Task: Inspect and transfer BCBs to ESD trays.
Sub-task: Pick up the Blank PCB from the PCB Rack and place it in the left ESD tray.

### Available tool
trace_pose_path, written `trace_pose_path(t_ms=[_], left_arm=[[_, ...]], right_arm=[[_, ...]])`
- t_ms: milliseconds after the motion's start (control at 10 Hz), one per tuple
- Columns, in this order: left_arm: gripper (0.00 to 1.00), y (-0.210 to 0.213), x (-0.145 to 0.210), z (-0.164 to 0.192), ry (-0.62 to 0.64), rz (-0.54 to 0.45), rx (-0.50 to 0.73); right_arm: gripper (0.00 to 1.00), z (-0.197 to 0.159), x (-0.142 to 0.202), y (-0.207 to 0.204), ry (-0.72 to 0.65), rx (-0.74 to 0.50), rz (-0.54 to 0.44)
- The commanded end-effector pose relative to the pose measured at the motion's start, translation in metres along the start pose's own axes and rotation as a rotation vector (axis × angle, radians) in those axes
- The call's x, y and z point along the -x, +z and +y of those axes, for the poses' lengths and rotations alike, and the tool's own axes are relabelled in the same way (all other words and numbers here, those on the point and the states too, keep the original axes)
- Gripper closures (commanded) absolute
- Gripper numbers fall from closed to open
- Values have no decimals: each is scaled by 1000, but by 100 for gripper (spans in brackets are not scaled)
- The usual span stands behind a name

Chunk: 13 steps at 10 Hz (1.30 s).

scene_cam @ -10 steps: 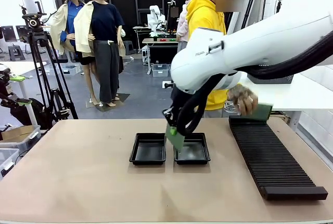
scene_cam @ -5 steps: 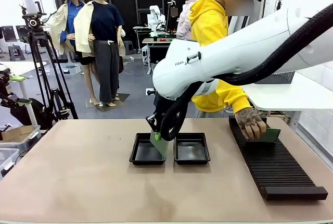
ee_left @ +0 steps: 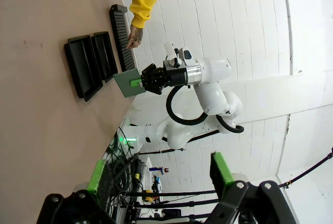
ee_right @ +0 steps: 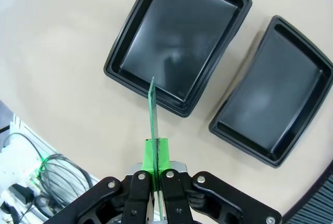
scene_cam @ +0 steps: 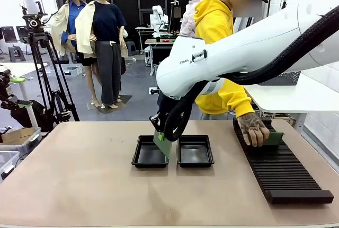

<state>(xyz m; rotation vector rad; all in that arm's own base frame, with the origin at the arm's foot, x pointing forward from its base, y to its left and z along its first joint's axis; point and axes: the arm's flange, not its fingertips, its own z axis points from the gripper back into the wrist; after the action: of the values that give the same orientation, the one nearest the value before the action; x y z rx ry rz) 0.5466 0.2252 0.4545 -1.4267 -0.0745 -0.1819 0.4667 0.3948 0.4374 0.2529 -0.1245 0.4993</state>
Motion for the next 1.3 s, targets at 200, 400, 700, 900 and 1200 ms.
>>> trace_pose_path(t_ms=[200,400,700,900,1200], left_arm=[[0,1,0,-2,2,-7,0],[0,1,0,-2,2,-7,0],[0,1,0,-2,2,-7,0],[0,1,0,-2,2,-7,0],[0,1,0,-2,2,-7,0]], right_arm=[[100,0,0,0,0,0,1],[100,-4,-6,-14,-149,0,-27],[100,2,-10,-27,-281,-23,-56],[100,10,-15,-32,-334,-45,-62],[100,3,-32,-52,-443,-71,-134]])
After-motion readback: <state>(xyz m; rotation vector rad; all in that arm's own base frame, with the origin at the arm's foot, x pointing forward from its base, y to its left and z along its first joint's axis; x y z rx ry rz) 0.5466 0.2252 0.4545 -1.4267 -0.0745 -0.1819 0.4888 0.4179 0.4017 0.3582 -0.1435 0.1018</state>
